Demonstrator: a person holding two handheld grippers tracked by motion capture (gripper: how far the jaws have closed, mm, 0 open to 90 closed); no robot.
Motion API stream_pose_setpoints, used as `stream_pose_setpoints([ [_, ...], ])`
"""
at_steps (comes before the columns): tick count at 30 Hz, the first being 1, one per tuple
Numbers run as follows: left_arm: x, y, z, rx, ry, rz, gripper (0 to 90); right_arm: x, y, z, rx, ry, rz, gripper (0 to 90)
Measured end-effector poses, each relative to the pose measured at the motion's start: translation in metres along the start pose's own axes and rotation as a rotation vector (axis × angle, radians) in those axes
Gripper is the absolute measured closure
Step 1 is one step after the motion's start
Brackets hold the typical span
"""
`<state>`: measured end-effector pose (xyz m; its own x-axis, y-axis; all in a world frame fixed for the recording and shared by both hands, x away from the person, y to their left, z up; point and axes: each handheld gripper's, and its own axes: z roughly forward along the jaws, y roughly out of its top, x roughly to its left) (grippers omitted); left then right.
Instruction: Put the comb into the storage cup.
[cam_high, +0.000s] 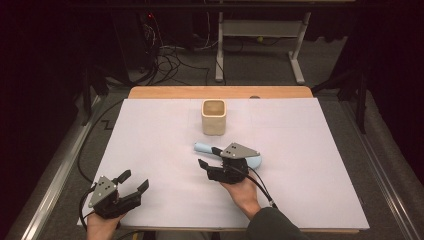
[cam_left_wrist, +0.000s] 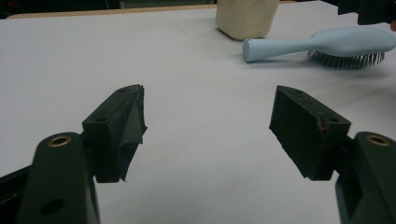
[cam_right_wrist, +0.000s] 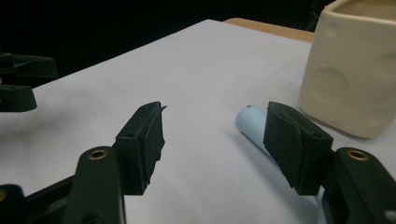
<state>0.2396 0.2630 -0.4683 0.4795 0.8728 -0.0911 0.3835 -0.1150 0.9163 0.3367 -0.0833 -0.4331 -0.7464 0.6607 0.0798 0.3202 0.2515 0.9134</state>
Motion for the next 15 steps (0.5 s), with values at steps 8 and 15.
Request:
stream_pose_setpoints([
  [8,0.0,0.0,0.0,-0.002,-0.002,0.002,27.4,-0.007,0.008,0.007,0.034,-0.016,0.01,41.8],
  [15,-0.001,0.0,-0.001,-0.006,0.0,0.007,27.5,-0.012,0.02,0.015,0.096,-0.02,0.032,46.5],
])
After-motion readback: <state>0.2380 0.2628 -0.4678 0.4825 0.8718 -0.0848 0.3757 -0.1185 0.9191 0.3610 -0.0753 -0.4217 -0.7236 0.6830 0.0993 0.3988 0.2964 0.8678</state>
